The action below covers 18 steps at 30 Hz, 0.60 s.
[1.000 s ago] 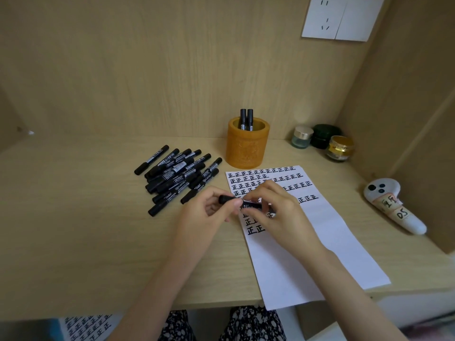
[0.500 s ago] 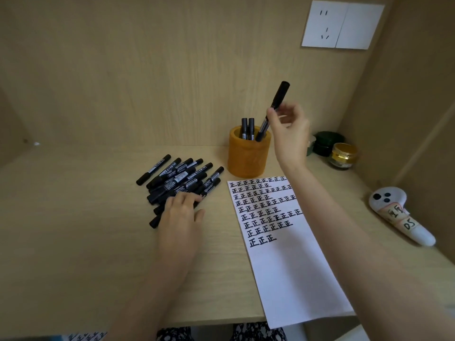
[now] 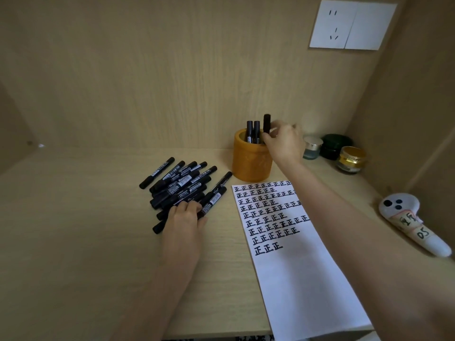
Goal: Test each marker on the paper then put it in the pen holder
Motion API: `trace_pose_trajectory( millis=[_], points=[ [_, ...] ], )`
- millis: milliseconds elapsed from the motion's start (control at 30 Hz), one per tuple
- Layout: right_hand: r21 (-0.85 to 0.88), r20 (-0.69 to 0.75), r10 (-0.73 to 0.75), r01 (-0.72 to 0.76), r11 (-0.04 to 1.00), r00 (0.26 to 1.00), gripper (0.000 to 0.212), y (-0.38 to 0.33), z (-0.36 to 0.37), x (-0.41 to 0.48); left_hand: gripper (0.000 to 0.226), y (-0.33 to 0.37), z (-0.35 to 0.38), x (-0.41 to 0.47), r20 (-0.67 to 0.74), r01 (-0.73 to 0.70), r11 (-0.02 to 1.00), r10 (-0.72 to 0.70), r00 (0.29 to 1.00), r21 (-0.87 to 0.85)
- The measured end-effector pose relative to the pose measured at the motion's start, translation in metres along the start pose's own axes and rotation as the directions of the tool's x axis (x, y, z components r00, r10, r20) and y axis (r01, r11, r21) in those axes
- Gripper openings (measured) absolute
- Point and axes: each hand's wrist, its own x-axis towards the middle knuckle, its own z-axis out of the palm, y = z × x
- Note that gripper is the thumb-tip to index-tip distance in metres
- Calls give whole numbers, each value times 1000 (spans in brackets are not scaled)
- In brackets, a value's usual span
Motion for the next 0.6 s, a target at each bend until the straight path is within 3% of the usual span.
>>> trace_pose_trajectory(
  millis=[100,200,400,500,600],
  points=[
    [-19,70,79,-78,997,994,45,3,2,-5,32,-2,2,-2,-8,0,1000,0,1000,-20],
    [72,65,159,-163,984,985,53,5,2,-4,32,-1,1,-5,-39,-10,998,8,999,-68],
    [247,-2,206,-199,948,978,40,8,-1,1,27,6,-2,-13,-52,-47,974,36,998,-222],
    [296,-61,171,-146,944,983,36,4,-6,-13,26,12,-4,-17,-32,-12,933,1,999,-360],
    [447,42,160,-162,880,986,33,-3,-18,-38,21,19,-8,-22,35,40,857,-26,999,-514]
  ],
)
